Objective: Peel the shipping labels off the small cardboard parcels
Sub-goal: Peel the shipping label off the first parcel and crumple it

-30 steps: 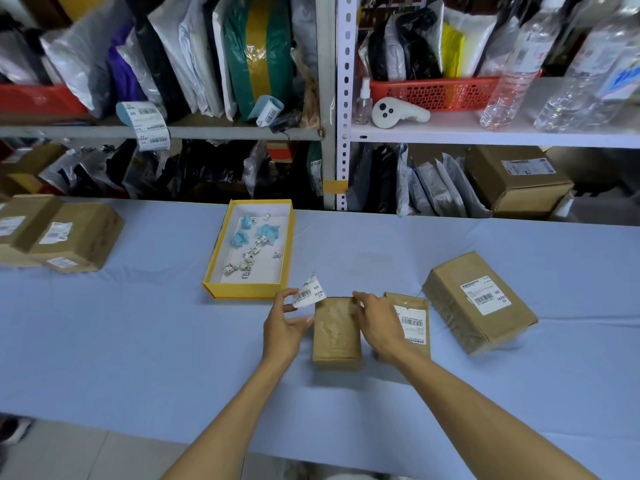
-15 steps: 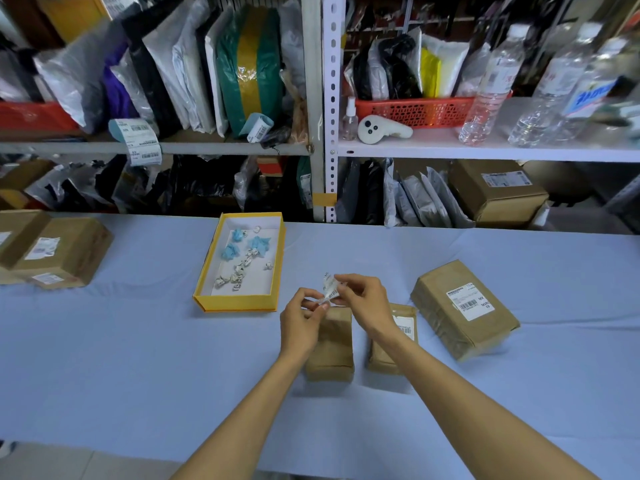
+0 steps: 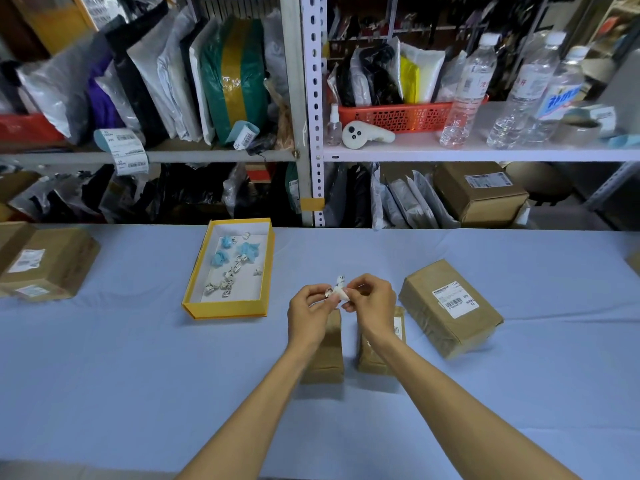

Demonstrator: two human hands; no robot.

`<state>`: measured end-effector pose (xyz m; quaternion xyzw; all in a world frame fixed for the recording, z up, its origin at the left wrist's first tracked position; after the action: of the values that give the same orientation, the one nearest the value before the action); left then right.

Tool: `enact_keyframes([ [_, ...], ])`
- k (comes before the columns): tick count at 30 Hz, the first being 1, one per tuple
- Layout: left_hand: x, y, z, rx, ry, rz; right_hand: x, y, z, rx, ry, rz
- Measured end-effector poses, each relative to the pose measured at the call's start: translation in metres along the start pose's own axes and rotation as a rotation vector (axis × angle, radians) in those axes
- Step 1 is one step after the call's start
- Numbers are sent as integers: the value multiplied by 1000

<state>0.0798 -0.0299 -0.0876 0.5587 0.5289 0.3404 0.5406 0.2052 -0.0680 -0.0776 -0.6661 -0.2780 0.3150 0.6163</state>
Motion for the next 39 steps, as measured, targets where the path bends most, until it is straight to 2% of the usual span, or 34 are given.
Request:
enact_keyframes([
  [7, 5, 3, -2, 7, 55, -29, -2, 0, 2, 53, -60, 7],
  [10, 6, 3, -9, 2, 118, -61, -2, 3, 7, 132, -216, 84],
  [13, 3, 4, -15, 17, 156, -46, -4, 4, 8, 99, -320, 88],
  [19, 5, 5, -14, 79, 161, -3, -3, -5, 4, 106, -303, 60],
  [23, 6, 9, -11, 106, 105, 41, -4, -15, 7, 155, -326, 43],
  [28, 6, 13, -9, 37, 25, -8, -2, -13, 3, -54, -147, -29],
  [33, -2, 16, -5, 23, -34, -15, 1, -13, -4, -45, -137, -54],
  [39, -7, 24, -5, 135, 129, 86, -7, -20, 8, -100, -233, -52],
])
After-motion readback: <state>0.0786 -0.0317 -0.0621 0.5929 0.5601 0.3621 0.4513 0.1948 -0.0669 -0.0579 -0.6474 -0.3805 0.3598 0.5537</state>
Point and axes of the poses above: each hand's wrist, its own x-axis towards the middle knuckle, its own z-axis out of the palm, y = z × x, the point moved 3 cm from there along x, towards the middle knuckle, and after that the axes turned 10 degrees about x, right-handed, at the moved point
